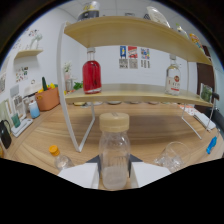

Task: Make me a cup of Mount Fuji.

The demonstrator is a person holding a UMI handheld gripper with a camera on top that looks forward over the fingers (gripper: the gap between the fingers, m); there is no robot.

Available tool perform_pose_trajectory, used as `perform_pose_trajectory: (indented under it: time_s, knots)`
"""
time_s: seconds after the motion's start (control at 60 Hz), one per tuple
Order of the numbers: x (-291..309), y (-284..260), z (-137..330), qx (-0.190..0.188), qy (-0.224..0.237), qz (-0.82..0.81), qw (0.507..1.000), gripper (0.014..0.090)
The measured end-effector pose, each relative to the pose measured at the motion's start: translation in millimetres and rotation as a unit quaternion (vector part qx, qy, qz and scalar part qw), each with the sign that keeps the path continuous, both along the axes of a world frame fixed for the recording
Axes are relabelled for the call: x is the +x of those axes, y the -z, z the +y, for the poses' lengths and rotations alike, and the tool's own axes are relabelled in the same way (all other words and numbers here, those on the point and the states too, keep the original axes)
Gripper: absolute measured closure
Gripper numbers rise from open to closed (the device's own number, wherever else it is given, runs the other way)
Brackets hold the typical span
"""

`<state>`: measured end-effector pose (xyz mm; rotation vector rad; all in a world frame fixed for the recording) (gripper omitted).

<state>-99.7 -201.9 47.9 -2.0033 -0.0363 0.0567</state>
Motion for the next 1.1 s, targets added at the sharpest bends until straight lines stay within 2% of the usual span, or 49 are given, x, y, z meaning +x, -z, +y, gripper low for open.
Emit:
perform_pose_trajectory:
  time_s: [0.183,0.233,0.367,0.467,0.517,0.7,0.883,0.983,1.1]
  knots:
    - [-1,0,-12,0.0,-0.009,-0.003,1.0,0.0605]
    - [-2,0,-14,-0.004,-0.012,-0.005,1.0,0.0579]
    - [2,-11,-22,-0.009,-0.013,-0.006,1.0,0.0446]
    - [0,-28,-36,-0.012,-0.018,0.006,1.0,0.0242]
    - [0,-42,-45,-0.007,-0.02,0.011,1.0,0.0185]
    - [13,-101,-80,0.021,-0.029,-0.003,0.999,0.0187]
    - [61,-128,-106,0.007,-0.009,-0.018,1.0,0.0188]
    - [88,-147,-106,-0.011,0.002,-0.023,1.0,0.0185]
    - [108,-205,-86,0.011,0.008,-0.016,1.0,0.0188]
